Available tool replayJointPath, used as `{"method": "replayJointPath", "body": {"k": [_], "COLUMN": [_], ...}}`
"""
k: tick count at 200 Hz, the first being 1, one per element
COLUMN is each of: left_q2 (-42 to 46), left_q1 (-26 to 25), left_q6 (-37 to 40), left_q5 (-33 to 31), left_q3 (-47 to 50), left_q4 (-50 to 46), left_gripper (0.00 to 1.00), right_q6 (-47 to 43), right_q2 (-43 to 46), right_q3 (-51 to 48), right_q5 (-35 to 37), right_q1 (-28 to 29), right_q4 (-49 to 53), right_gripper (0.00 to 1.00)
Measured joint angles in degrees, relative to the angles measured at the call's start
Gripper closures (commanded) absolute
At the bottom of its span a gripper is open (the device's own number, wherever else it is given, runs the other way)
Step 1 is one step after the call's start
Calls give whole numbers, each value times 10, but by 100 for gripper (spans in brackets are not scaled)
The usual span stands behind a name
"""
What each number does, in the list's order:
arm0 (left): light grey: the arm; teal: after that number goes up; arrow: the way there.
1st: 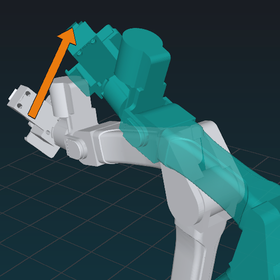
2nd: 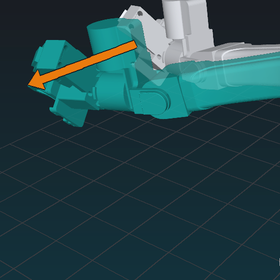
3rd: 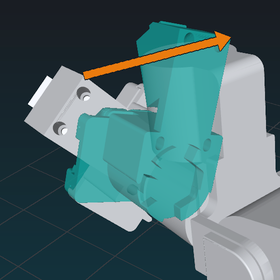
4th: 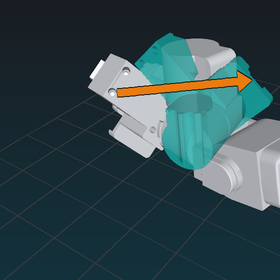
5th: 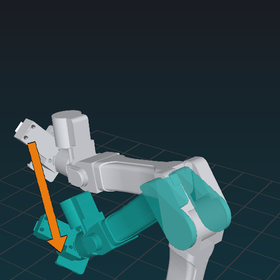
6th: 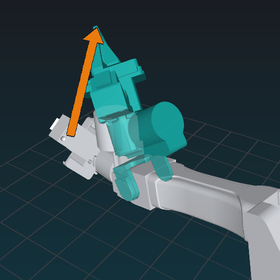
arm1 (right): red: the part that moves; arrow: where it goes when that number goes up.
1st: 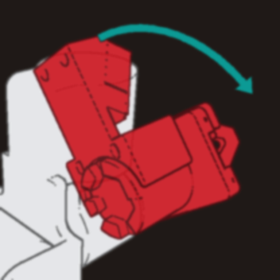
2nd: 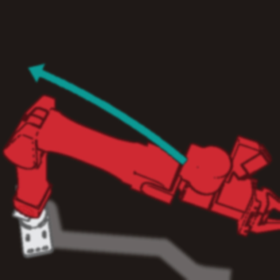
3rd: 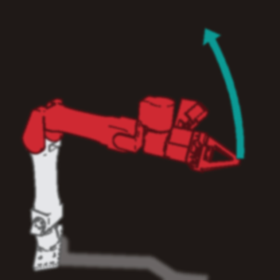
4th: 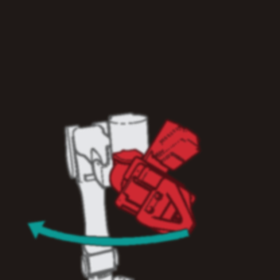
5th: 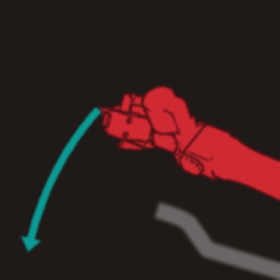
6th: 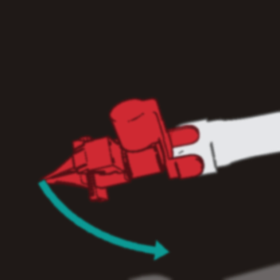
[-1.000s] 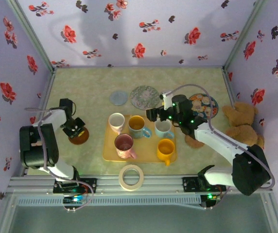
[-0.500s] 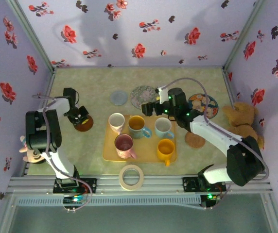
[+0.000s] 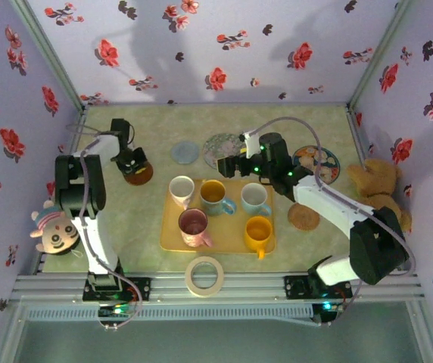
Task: Place the cup by the coaster
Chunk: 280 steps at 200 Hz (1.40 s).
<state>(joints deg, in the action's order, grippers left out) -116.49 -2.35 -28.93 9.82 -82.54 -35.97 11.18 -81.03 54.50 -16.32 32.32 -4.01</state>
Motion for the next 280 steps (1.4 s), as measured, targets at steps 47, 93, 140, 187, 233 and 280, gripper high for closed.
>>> {"method": "replayJointPath", "body": {"k": [47, 93, 140, 187, 233, 280], "left_q2": [-44, -85, -117, -128, -138, -150], "left_q1": [-10, -18, -29, -40, -47, -47], "left_q6": [15, 33, 43, 43, 43, 43], "left_q5": [-12, -16, -19, -19, -16, -11], "left_q3": [-69, -137, -191, -209, -225, -246], "left_q4": [-26, -55, -80, -83, -88, -101], "left_gripper": [100, 100, 100, 100, 100, 92], "right_q6": [11, 13, 13, 13, 14, 14], "right_q2": [-9, -17, -23, -26, -31, -37], "right_q3": [10, 23, 24, 24, 27, 38], "right_q5": [0, 0, 1, 3, 11, 13], "right_q1": [0, 0, 0, 0, 0, 0], "right_q4": [2, 6, 10, 10, 23, 29], "right_gripper": [0, 0, 0, 0, 0, 0]}}
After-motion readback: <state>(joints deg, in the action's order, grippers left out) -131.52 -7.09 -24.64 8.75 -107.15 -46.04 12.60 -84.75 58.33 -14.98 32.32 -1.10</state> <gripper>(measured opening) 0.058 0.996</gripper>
